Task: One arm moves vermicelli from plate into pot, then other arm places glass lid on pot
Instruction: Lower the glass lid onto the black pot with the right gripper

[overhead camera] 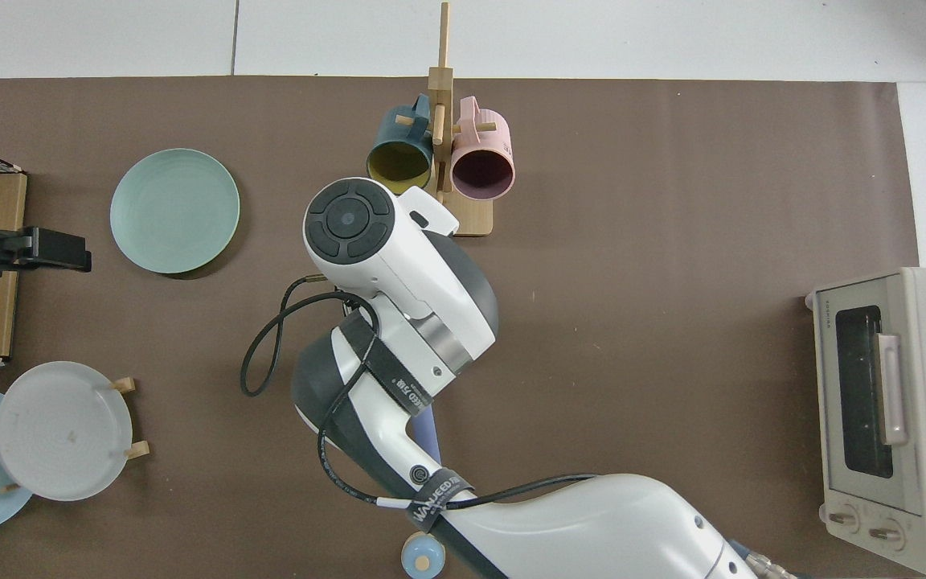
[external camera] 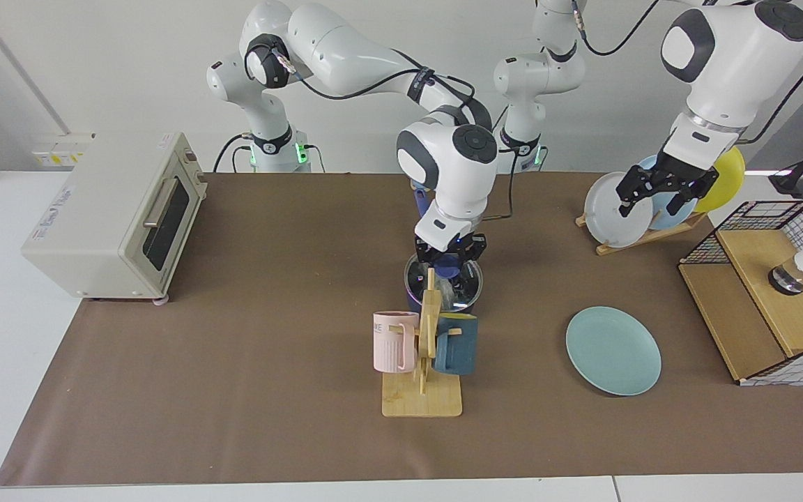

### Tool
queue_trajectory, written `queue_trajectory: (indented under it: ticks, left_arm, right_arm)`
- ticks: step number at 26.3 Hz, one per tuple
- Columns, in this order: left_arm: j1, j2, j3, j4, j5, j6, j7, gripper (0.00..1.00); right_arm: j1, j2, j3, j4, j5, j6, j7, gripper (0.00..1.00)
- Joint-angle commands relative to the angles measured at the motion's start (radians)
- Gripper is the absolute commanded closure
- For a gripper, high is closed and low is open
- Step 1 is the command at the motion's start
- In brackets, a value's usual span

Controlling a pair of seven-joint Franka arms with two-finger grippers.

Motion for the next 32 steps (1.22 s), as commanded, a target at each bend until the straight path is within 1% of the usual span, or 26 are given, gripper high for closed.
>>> queue_trajectory:
  ticks: [1, 4, 13, 19, 20, 22, 23, 32]
  left_arm:
    - [0.011, -0.014, -0.010, -0.005, 0.016, -0.008, 0.004, 0.00]
    - [0.012, -0.014, -0.010, -0.005, 0.016, -0.008, 0.004, 0.00]
    - [0.011, -0.016, -0.010, -0.004, 0.016, -0.008, 0.004, 0.00]
    - [0.011, -0.016, -0.010, -0.004, 0.016, -0.008, 0.004, 0.00]
    - [0.011, -0.016, -0.010, -0.004, 0.016, -0.008, 0.004, 0.00]
    - [0.011, -0.016, -0.010, -0.004, 0.016, -0.008, 0.004, 0.00]
    - [0.011, -0.016, -0.010, -0.004, 0.016, -0.008, 0.004, 0.00]
    - [0.011, -0.016, -0.010, -0.002, 0.016, -0.008, 0.004, 0.00]
  right_arm:
    - [-0.011, -0.006, 0.012, -0.010, 0.016, 0.018, -0.032, 1.00]
    - [-0.011, -0.006, 0.010, -0.010, 0.042, 0.019, -0.032, 1.00]
    - [-0.010, -0.009, 0.010, -0.016, 0.047, 0.022, -0.032, 1.00]
    - [-0.011, -0.009, 0.010, -0.016, 0.034, 0.010, -0.032, 1.00]
    - [-0.010, -0.011, 0.010, -0.016, 0.033, 0.003, -0.032, 0.75]
    - [-0.005, -0.011, 0.009, -0.016, 0.030, 0.002, -0.032, 0.04]
    - [-0.001, -0.011, 0.009, -0.016, 0.030, 0.002, -0.032, 0.00]
    - [0.001, -0.014, 0.006, -0.016, 0.030, -0.001, -0.029, 0.00]
